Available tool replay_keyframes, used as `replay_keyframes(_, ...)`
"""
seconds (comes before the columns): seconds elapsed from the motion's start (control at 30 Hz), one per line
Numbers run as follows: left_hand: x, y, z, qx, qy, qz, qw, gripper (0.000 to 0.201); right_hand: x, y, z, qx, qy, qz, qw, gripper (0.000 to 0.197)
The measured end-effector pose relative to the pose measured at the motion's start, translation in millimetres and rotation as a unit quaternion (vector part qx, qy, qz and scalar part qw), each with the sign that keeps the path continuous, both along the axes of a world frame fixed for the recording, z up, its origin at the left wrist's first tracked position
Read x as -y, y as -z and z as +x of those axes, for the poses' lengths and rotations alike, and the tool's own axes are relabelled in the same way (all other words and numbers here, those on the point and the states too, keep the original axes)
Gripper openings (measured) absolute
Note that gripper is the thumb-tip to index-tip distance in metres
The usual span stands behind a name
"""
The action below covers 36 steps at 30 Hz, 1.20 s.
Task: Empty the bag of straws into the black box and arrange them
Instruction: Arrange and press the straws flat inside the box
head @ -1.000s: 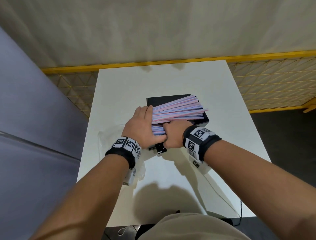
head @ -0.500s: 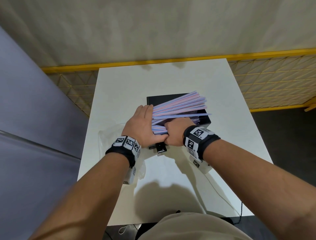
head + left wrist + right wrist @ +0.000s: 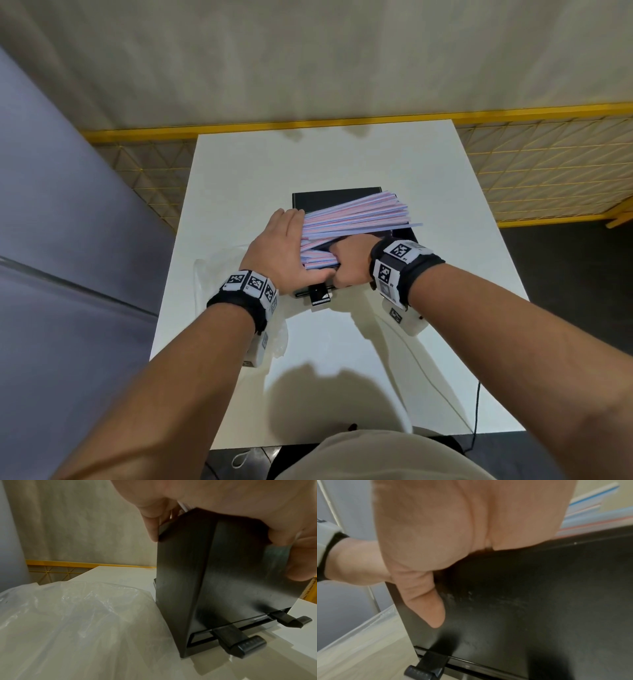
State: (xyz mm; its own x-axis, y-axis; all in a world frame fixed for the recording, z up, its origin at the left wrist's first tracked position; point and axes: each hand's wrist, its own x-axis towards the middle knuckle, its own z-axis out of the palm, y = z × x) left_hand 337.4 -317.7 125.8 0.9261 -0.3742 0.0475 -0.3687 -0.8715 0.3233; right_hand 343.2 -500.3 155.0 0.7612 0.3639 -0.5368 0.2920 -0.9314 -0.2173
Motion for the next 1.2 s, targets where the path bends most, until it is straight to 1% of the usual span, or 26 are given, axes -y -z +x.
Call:
replay_keyframes(0.17,1.2,-1.5,-0.9,-0.005,-0.002,0.001,1.000,0.114,-0.5,3.2,1.8,0.001,0.008,0.008,1.000,0.043)
replay_keyframes(0.33,1.3,0.0,-0.9,0.006,-0.006,0.004,1.000,0.115,-4.5,-1.0,6.6,-0.022,0.019,-0.016,0.999,0.036)
replay_keyframes(0.4,1.0,-0.5,0.0,-0.004,-0.005,0.015,1.000,0.121,-3.5,-2.0,7.6,-0.027,0.012,-0.009,1.000,0.039)
replay_keyframes(0.5,1.1,-5.2,0.0,-0.030,-0.016,0.027,0.999,0.130,-1.8,-3.5,6.1,0.009,0.008,-0.012,1.000,0.036)
replay_keyframes(0.53,1.5,-7.3,0.1,-0.039,-0.016,0.033,0.999,0.131,-2.5,-4.2,6.9,0.017,0.007,-0.013,1.000,0.035)
replay_keyframes(0.63,2.4,-8.6,-0.7,-0.061,-0.020,0.031,0.997,0.128,-4.6,-5.1,11.3,0.008,0.002,-0.013,1.000,0.042)
replay_keyframes(0.67,2.2,-8.4,-0.8,-0.068,-0.022,0.024,0.997,0.127,-5.2,-8.1,12.8,0.001,-0.004,-0.021,1.000,0.040)
replay_keyframes(0.77,1.3,-8.0,-1.5,-0.078,-0.028,0.003,0.997,0.128,-4.6,-12.0,15.9,-0.009,-0.003,-0.034,0.999,0.027)
replay_keyframes(0.87,1.7,-9.1,-1.9,-0.081,-0.031,-0.002,0.996,0.128,-5.5,-10.5,18.1,-0.019,0.000,-0.034,0.999,0.024)
replay_keyframes(1.0,-0.1,-8.7,-0.9,-0.090,-0.036,-0.015,0.995,0.130,-6.3,-11.0,19.1,-0.026,-0.019,-0.031,0.999,0.031)
replay_keyframes(1.1,-0.7,-14.8,-1.5,-0.104,-0.037,-0.029,0.993,0.134,-7.9,-10.5,18.1,-0.015,-0.037,-0.039,0.998,0.039)
replay_keyframes(1.2,-2.4,-22.7,-4.3,-0.085,-0.027,-0.060,0.994,0.136,-6.6,-11.4,14.8,-0.004,-0.045,-0.045,0.998,0.043)
